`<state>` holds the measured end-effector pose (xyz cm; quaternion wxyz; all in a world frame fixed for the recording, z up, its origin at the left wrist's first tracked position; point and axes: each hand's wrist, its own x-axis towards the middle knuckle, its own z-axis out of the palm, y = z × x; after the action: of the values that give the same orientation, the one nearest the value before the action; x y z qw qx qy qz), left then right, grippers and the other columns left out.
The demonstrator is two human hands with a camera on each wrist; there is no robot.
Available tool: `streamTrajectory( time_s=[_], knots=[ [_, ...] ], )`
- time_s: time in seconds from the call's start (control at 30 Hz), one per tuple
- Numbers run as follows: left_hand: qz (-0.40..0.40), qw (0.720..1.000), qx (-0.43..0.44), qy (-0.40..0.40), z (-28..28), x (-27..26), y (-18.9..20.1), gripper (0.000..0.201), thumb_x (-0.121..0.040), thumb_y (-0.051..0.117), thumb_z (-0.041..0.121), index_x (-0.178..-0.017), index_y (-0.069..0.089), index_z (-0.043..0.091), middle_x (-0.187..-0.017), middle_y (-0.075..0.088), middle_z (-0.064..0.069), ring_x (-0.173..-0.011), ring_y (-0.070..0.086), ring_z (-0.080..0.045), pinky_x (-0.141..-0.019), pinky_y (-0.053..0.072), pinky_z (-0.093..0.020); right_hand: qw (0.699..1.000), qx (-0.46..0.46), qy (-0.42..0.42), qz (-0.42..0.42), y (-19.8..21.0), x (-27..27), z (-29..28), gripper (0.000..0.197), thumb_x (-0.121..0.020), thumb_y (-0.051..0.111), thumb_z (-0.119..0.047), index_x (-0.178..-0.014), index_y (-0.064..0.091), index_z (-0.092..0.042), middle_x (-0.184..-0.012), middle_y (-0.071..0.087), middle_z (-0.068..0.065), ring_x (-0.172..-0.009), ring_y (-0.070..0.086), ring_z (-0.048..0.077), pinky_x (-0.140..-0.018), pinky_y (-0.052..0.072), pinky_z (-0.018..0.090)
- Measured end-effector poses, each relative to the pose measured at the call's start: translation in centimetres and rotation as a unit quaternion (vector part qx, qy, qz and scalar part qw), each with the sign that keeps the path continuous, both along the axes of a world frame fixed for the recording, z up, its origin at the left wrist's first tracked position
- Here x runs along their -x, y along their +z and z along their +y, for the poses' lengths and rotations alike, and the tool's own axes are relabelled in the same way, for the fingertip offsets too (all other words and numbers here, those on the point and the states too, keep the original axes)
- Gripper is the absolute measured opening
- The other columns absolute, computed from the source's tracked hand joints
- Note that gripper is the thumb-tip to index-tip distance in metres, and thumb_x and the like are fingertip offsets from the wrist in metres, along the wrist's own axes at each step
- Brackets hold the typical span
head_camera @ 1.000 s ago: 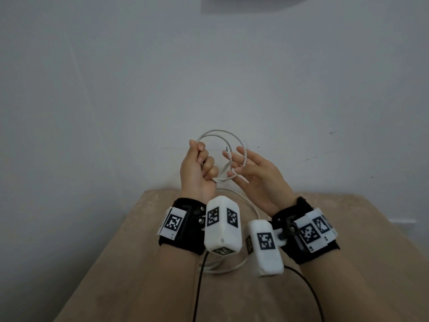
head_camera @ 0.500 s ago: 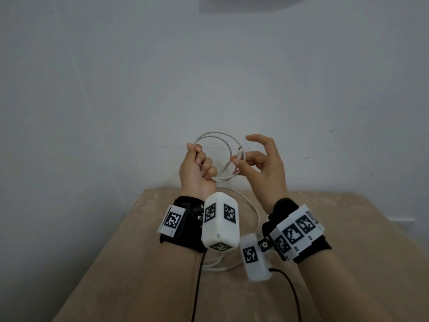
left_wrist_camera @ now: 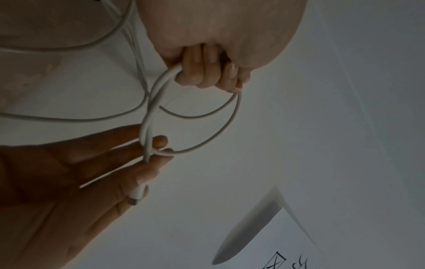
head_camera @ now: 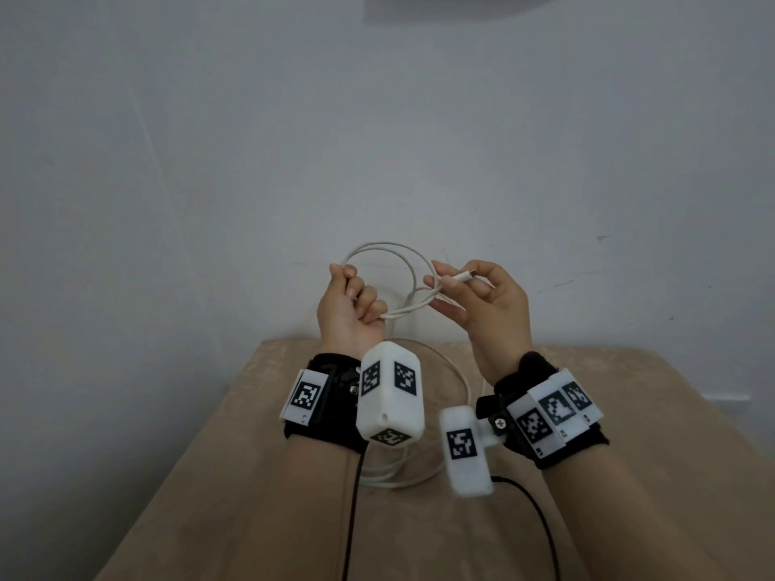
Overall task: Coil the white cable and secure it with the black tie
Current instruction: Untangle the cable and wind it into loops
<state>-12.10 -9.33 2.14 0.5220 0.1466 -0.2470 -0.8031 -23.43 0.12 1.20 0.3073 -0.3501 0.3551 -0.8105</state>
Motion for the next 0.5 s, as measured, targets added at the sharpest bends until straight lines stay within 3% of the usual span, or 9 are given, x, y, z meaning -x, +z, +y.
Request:
streamTrajectory(
  time_s=[0.07, 0.23, 0.37, 0.5],
  knots=[
    [0.010, 1.000, -0.001, -0.013, -0.2, -0.1, 0.0, 0.040, -0.104, 0.031, 0.035, -0.070, 0.042, 0.018, -0.037, 0.030, 0.008, -0.025, 0.022, -0.005, -0.027, 0.017, -0.015, 1.000, -0.006, 0.008, -0.029, 0.0, -0.1, 0.0, 0.018, -0.088, 0.058, 0.006, -0.087, 0.051, -0.011, -0.096, 0.073, 0.014, -0.084, 0.073, 0.025, -0.065, 0.058, 0.029],
    [-0.005, 0.993, 0.025, -0.117, -0.4, -1.2, 0.2, 0.038, -0.102, 0.034, 0.028, -0.067, 0.042, 0.016, -0.040, 0.031, 0.007, -0.028, 0.025, -0.006, -0.033, 0.021, -0.016, 0.998, -0.030, 0.031, -0.051, 0.1, 0.8, 0.3, 0.015, -0.086, 0.062, 0.002, -0.099, 0.058, -0.004, -0.093, 0.073, 0.017, -0.080, 0.072, 0.023, -0.070, 0.058, 0.029],
    [-0.112, 0.981, 0.086, -0.136, -0.2, -2.1, 0.5, 0.030, -0.096, 0.036, 0.020, -0.068, 0.045, 0.013, -0.043, 0.029, 0.007, -0.033, 0.026, -0.007, -0.040, 0.032, -0.017, 0.997, -0.073, 0.016, 0.006, 0.3, 1.8, 0.8, 0.018, -0.086, 0.061, 0.004, -0.104, 0.062, 0.001, -0.089, 0.073, 0.017, -0.076, 0.071, 0.021, -0.068, 0.058, 0.027],
    [-0.212, 0.955, 0.139, -0.152, -0.1, -2.5, 0.2, 0.035, -0.100, 0.040, 0.030, -0.071, 0.048, 0.011, -0.041, 0.026, 0.009, -0.031, 0.022, -0.005, -0.040, 0.036, -0.018, 0.990, -0.117, -0.004, 0.079, 0.3, 2.2, 1.0, 0.022, -0.086, 0.061, 0.005, -0.108, 0.063, 0.002, -0.082, 0.074, 0.014, -0.069, 0.071, 0.018, -0.067, 0.059, 0.027]
  ],
)
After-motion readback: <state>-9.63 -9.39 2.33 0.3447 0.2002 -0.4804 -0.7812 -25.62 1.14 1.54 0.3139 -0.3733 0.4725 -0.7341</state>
